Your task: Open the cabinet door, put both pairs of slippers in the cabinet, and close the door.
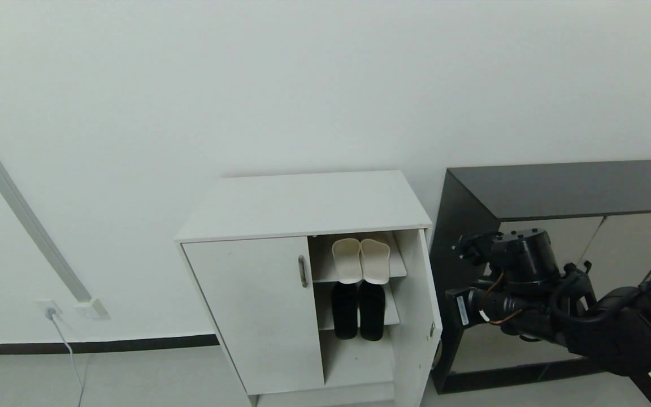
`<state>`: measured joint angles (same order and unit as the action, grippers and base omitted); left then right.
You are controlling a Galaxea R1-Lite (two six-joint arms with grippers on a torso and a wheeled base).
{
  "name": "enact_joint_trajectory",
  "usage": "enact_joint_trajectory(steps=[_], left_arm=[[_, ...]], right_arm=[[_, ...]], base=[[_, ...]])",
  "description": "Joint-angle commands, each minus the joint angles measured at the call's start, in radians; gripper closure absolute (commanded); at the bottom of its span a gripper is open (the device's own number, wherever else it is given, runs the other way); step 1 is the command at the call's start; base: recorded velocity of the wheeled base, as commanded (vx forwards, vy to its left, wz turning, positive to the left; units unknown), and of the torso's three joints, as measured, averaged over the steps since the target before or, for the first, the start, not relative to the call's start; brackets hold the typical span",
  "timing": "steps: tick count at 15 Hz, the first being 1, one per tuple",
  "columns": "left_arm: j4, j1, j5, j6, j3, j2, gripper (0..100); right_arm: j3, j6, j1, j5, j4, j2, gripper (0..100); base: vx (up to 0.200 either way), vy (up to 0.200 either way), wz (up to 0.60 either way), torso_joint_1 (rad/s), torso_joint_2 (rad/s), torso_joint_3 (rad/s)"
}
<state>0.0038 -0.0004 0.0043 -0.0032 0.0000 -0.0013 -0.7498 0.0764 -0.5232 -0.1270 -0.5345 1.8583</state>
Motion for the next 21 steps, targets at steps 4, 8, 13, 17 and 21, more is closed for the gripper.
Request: enact_joint_trajectory(steps=[4, 8, 13, 17, 21], left_arm=[[-0.001, 0.0, 0.0, -0.001, 0.0, 0.001, 100], [-0.001, 0.0, 0.0, -0.001, 0.0, 0.001, 100], [-0.001, 0.0, 0.002, 0.0, 0.0, 0.001, 100], [-0.001, 0.0, 0.002, -0.001, 0.0, 0.001, 100], [-0.001, 0.0, 0.002, -0.001, 0.0, 0.001, 100]], right_arm=[[-0.034, 0.0, 0.012, -0.003, -0.127, 0.165, 100], [-0.089, 0.005, 0.012, 0.0, -0.137, 0.214, 100], [-0.18, 0.008, 0.011, 0.0, -0.15, 0.295, 100], [-0.253, 0.008, 0.003, 0.0, -0.148, 0.341, 100], [-0.316, 0.008, -0.001, 0.0, -0.148, 0.386, 100]], base=[[0.0, 0.0, 0.0, 0.0, 0.0, 0.0], [0.0, 0.0, 0.0, 0.0, 0.0, 0.0], [0.0, 0.0, 0.0, 0.0, 0.0, 0.0], [0.0, 0.0, 0.0, 0.0, 0.0, 0.0], [0.0, 0.0, 0.0, 0.0, 0.0, 0.0]])
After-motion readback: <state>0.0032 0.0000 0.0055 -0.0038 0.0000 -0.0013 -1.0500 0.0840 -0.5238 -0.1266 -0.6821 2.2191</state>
